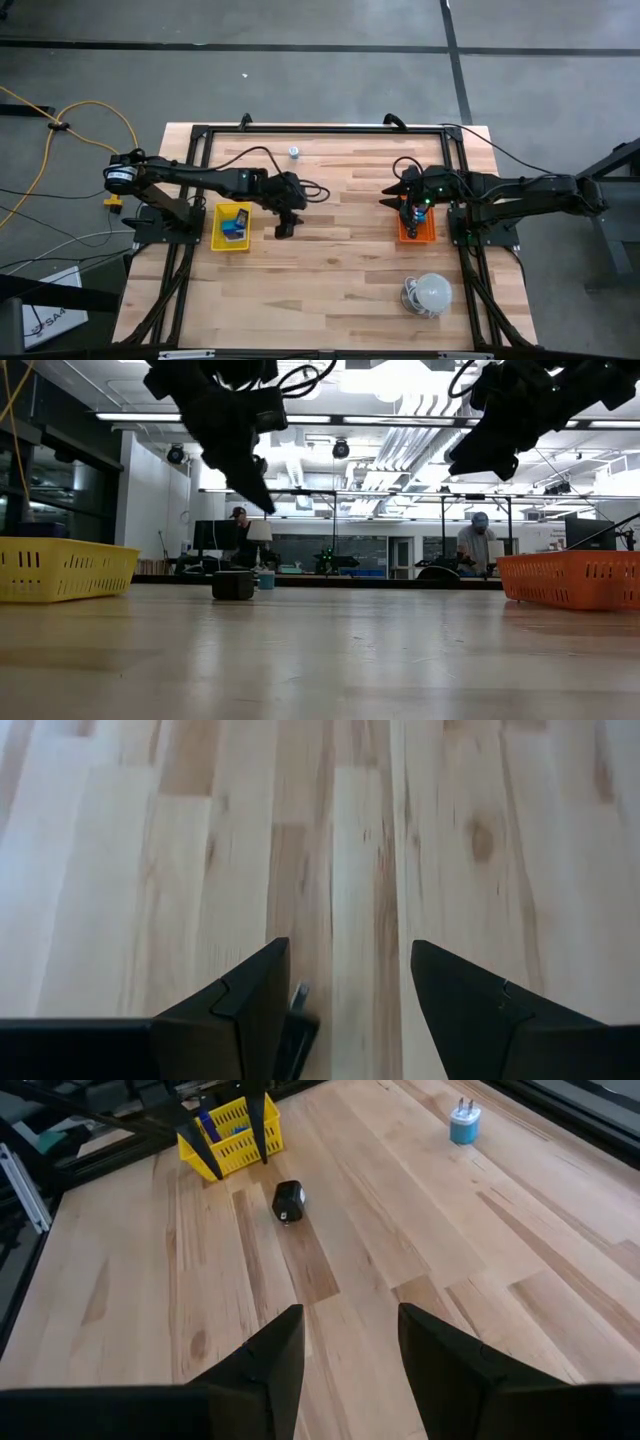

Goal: Pick & Place Office items
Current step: Put the black charger adapter into the orange bin

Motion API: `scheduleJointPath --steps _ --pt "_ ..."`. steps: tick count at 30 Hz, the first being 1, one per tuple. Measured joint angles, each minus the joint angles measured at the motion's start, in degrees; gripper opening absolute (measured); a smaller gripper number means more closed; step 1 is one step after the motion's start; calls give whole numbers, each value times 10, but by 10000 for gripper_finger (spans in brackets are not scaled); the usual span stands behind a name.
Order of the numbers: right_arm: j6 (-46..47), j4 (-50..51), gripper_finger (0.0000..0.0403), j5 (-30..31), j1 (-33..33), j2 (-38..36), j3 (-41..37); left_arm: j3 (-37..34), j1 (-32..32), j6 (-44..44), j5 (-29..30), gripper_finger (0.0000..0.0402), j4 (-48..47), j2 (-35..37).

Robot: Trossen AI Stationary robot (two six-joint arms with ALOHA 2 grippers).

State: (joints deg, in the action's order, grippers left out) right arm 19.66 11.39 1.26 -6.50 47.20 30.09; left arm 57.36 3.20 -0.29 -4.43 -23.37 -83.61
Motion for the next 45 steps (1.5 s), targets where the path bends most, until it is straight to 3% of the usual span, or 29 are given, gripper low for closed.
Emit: scheduleJointPath --steps 10,17,22,33,45 --pt "0 0 149 1 0 0 0 0 0 65 0 202 -78 1" --pt "0 0 149 1 0 0 0 0 0 168 1 202 -148 1" --pt "0 0 149 1 0 0 0 0 0 241 5 202 -150 1" --pt "0 1 149 1 0 0 0 0 26 240 5 244 -144 -42" --pt "0 -1 149 1 0 0 0 0 39 280 19 247 -87 -96"
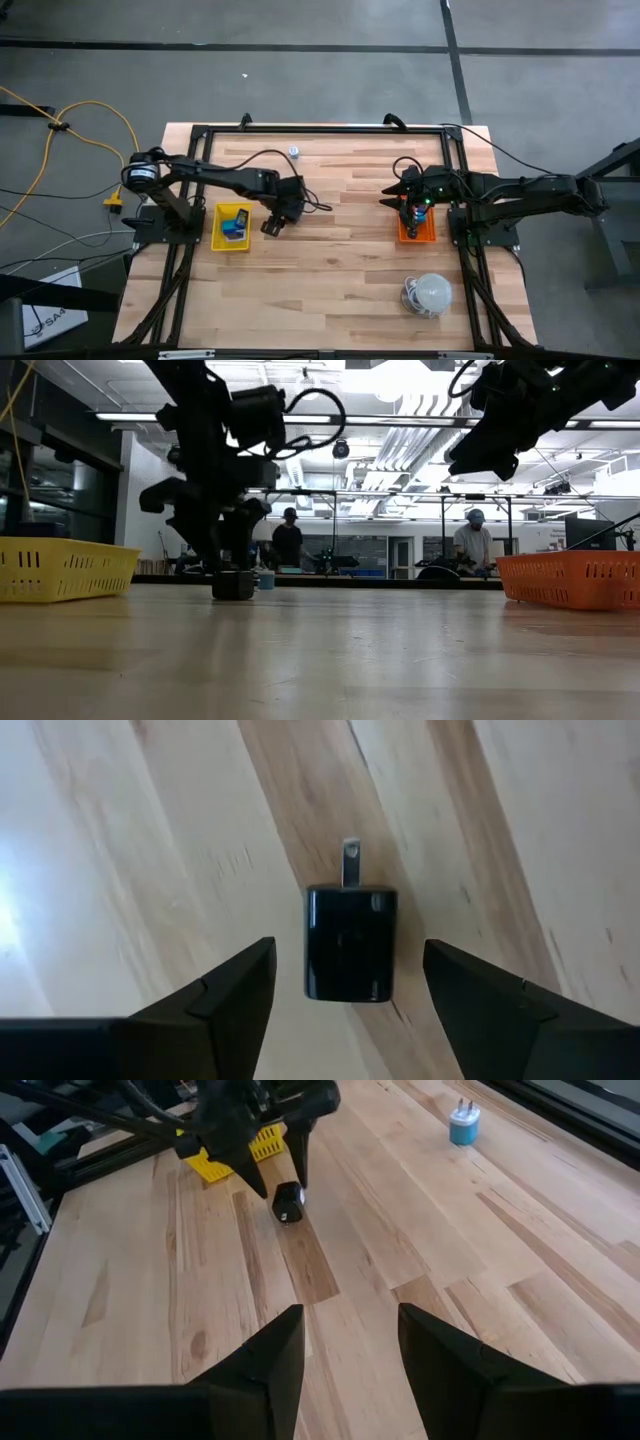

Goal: Pick & Place Office items
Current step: Put the black charger adapter into the orange bin

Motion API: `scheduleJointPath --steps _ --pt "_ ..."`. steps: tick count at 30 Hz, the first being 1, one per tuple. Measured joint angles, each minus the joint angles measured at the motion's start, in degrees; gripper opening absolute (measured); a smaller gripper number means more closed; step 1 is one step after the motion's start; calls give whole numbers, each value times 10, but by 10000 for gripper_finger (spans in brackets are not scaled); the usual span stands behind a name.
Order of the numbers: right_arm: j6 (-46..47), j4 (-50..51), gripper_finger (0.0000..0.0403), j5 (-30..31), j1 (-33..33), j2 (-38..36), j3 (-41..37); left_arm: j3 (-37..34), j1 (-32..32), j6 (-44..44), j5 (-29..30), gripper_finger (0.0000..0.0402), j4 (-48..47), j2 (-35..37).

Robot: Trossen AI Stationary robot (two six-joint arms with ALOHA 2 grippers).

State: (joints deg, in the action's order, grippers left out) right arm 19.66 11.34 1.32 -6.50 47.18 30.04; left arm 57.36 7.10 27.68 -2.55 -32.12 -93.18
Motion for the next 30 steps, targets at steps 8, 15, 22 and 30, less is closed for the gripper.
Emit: scheduleJointPath --steps 8,15,22,30 --pt "0 0 149 0 0 0 0 0 0 0 6 247 3 -15" --pt "0 0 149 0 0 0 0 0 0 -5 24 247 0 -21" --pt "0 0 149 0 0 0 0 -2 -1 -20 19 246 -5 -35" --pt "0 0 149 0 0 0 0 -2 -1 -22 19 245 -3 -38"
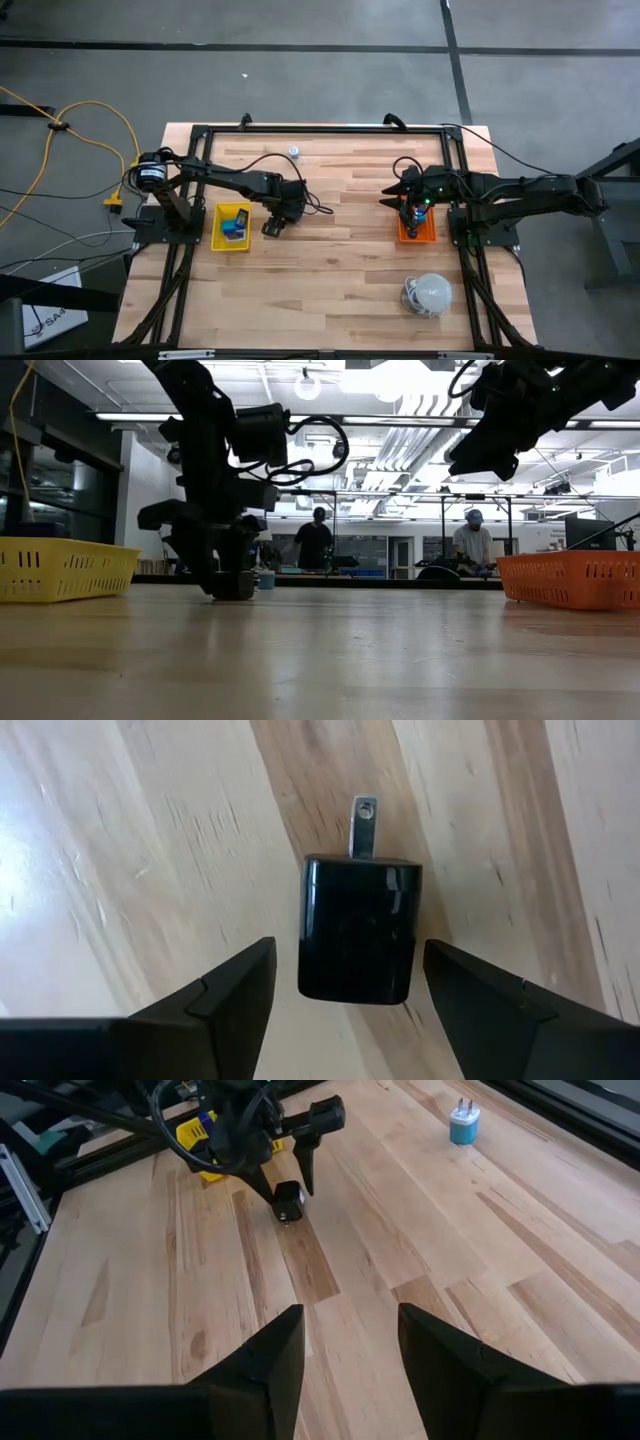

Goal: Pick & Place Office items
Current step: Put the black charger adapter into the orange bin

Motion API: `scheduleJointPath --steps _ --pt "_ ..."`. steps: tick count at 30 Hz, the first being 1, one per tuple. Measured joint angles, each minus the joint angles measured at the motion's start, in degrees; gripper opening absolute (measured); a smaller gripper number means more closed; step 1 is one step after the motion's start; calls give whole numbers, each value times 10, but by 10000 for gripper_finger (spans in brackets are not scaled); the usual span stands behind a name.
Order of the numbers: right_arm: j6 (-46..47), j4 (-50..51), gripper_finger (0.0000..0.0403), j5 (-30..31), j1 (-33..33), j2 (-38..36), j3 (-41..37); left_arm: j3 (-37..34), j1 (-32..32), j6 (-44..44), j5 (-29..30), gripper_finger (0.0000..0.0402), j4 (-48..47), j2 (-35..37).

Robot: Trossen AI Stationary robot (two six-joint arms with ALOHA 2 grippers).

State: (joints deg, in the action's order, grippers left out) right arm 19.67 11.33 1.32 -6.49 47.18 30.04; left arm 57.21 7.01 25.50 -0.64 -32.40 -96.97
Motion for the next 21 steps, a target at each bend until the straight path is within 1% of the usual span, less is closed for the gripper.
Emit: scheduleJointPath --steps 4,10,15,21 --pt "0 0 149 0 0 0 0 0 0 2 0 234 1 0" --pt "0 0 149 0 0 0 0 0 0 -1 0 188 1 0" --pt "0 0 149 0 0 0 0 0 0 -3 0 159 1 0" --pt "0 0 149 0 0 0 0 0 0 -4 0 150 1 0"
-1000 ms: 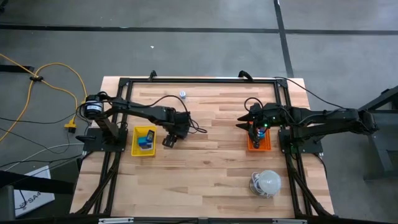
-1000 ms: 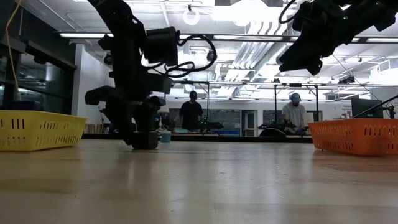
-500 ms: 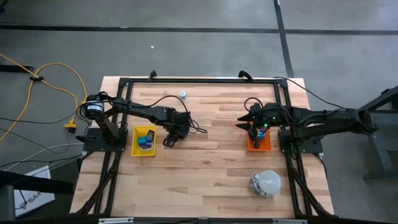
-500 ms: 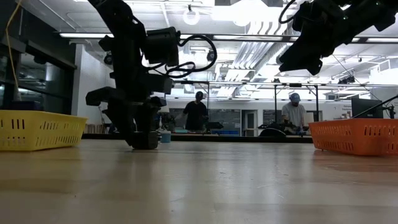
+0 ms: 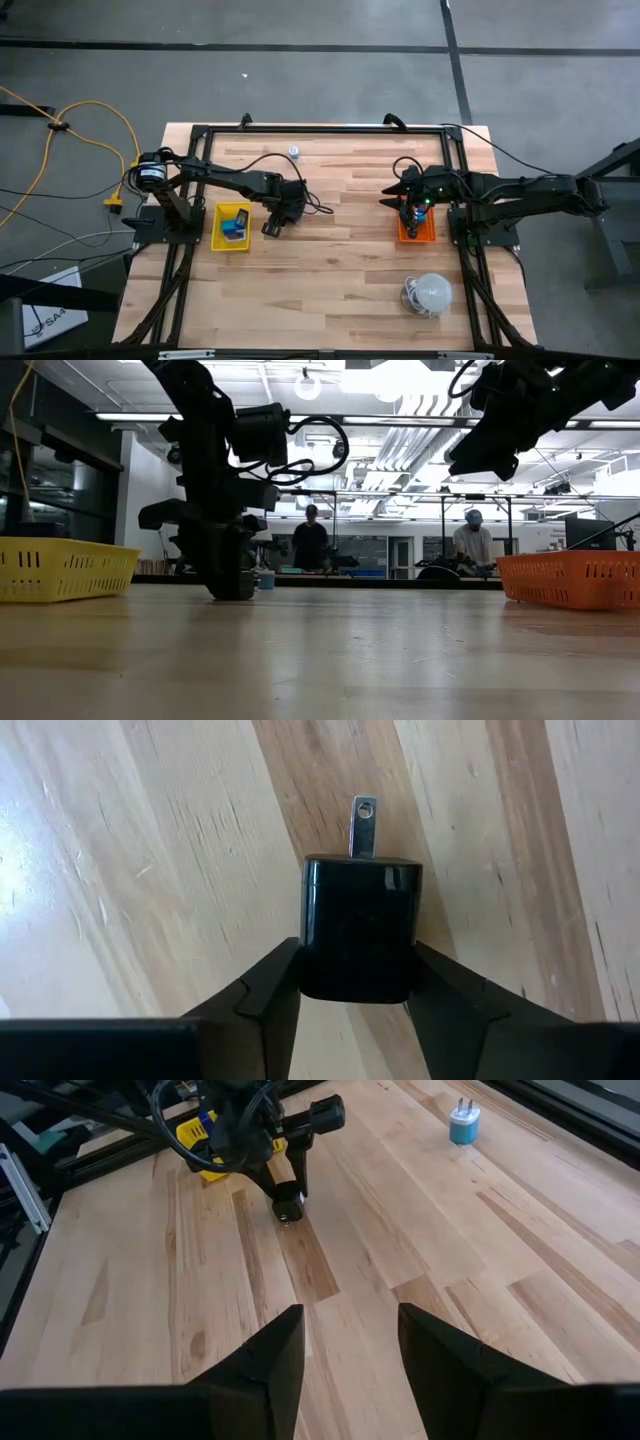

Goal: Pick & Place Office items
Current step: Put the black charger adapter into the orange bin

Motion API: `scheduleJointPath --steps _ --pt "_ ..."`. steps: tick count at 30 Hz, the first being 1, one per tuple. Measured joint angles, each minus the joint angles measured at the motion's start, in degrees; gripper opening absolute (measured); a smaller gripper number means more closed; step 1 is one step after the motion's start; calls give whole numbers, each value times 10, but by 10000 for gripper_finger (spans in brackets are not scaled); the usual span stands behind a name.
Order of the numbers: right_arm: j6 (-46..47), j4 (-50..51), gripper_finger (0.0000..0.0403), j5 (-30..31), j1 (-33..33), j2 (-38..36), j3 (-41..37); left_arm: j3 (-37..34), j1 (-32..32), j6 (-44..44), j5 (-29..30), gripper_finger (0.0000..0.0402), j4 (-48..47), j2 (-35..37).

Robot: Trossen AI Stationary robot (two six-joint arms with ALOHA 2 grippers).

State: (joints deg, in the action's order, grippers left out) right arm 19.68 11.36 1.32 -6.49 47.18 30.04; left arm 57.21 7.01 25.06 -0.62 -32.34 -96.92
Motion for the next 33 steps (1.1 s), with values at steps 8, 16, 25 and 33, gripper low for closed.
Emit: scheduleJointPath --steps 8,16,25,33 --pt "0 0 149 0 0 0 0 0 0 -2 0 149 15 0" --pt "0 0 149 0 0 0 0 24 -5 -33 -19 148 96 0" --pt "0 0 149 0 0 0 0 85 -41 -41 42 148 141 1" --pt "0 0 149 0 0 0 0 155 -62 -50 71 148 160 -4"
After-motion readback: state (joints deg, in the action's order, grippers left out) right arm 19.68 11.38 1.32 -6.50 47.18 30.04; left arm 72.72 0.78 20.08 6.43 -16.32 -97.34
